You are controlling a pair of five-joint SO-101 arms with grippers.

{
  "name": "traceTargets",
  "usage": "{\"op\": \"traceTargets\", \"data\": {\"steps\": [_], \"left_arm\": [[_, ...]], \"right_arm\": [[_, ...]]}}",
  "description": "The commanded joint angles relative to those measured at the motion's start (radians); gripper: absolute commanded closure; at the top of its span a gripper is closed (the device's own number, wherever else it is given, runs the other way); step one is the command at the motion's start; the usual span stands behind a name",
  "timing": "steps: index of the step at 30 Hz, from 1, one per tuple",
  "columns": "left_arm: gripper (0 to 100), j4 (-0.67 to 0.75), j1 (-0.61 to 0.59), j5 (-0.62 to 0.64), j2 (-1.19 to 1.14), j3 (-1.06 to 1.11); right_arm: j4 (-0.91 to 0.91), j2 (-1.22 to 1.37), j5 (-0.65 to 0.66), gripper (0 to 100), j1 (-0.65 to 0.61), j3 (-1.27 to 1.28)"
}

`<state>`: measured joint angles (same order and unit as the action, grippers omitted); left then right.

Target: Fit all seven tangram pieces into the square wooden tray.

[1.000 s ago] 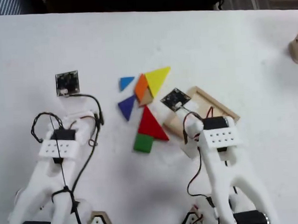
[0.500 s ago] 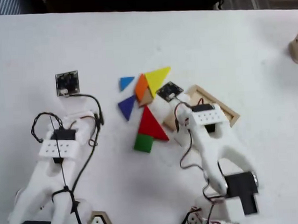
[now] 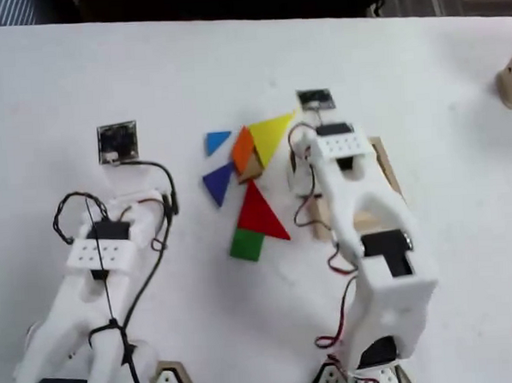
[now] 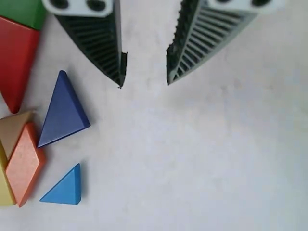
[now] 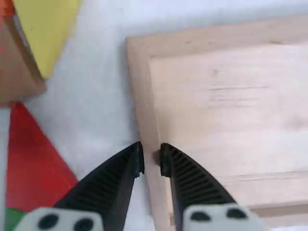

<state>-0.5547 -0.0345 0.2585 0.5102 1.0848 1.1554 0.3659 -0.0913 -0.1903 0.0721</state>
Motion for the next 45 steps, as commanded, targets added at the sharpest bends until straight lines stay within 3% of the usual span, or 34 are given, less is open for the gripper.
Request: {"op": "traceTargets", "data": {"steps": [1,5,11,16,20,24,31,45], "left_arm": [[85,0.025,-0.007,-0.031,0.001,-0.002],[85,0.025,-0.005,-0.031,0.002,0.000],[84,0.020,0.035,-0.028,0.002,0.002],[77,-0.089,0.143,-0.014,0.008,-0.006],[68,-0.137,0.259,0.074,0.010,-0.021],[68,-0.221,0.348,0.115,0.001,-0.115],[67,-0.247,0.496,0.256,-0.114,-0.241],[67,-0.252,0.493,0.482,-0.591,-0.575]], "right_arm": [[0.156,0.030,-0.058,85.5,-0.048,-0.222],[0.303,0.045,0.008,78.1,-0.082,-0.324],[0.357,-0.108,0.091,77.9,-0.065,-0.213],[0.151,-0.372,0.123,77.9,-0.050,0.198],[0.004,-0.598,0.167,77.9,0.005,0.479],[-0.085,-0.694,0.184,77.9,0.039,0.643],[-0.150,-0.634,0.226,77.9,0.064,0.658],[-0.153,-0.576,0.261,77.9,0.062,0.626]]}}
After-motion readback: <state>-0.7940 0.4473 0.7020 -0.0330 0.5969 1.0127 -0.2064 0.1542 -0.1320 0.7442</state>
